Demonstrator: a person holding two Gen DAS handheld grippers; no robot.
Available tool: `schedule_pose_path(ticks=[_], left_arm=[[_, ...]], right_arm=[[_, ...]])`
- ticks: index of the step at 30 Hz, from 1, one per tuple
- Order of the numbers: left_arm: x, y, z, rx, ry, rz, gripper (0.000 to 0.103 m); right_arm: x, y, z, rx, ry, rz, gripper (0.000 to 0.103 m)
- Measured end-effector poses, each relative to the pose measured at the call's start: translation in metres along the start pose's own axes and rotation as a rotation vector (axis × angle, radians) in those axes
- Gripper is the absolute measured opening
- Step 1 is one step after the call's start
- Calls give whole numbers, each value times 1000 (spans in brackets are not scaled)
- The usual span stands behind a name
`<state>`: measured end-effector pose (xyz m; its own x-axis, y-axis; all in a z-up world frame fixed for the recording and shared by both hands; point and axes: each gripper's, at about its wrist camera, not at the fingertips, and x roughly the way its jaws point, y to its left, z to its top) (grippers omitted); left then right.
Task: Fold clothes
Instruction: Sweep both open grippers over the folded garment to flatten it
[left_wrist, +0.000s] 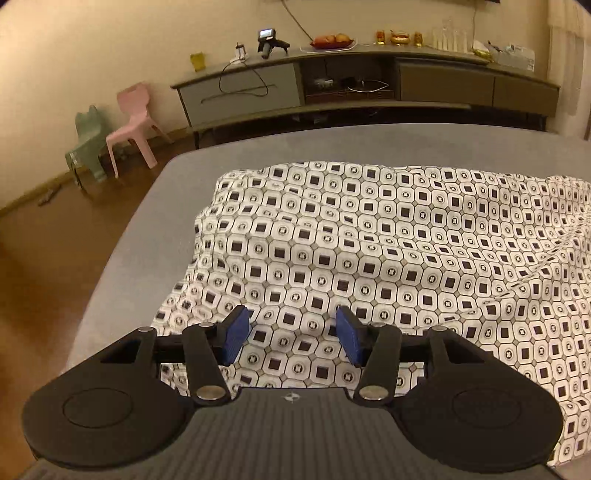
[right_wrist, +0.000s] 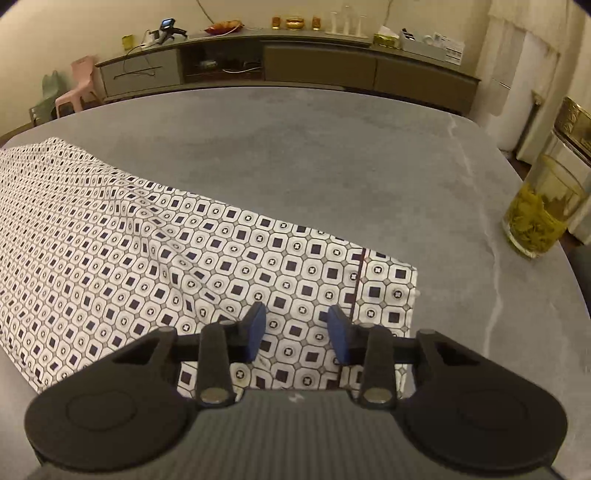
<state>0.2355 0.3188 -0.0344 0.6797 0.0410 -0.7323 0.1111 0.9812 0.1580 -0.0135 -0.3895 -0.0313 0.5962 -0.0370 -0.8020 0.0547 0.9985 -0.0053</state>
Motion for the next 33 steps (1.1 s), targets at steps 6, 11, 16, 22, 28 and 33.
schedule_pose_path(ticks=[6,11,16,22,28,33], left_arm=[[-31,-8,-12,143,99,-4,56],[-54,24,-4,-9,-21,36,56],[-44,41,8,-162,-117,-60,55],[6,14,11,-45,17,24,61],[4,4,29,-24,-1,95,58],[10,-63,60,27,-121,-101,58]], right_arm=[[-10,-18,-11,-65,-8,79,30],[-14,-39,-15,16,-13,-16,28],[-24,-27,-5,140,-89,-17,38],[-4,3,15,150,-76,-46,44],[27,-1,25,223,-27,-238,45],[31,43,39,188,-75,-69,44]])
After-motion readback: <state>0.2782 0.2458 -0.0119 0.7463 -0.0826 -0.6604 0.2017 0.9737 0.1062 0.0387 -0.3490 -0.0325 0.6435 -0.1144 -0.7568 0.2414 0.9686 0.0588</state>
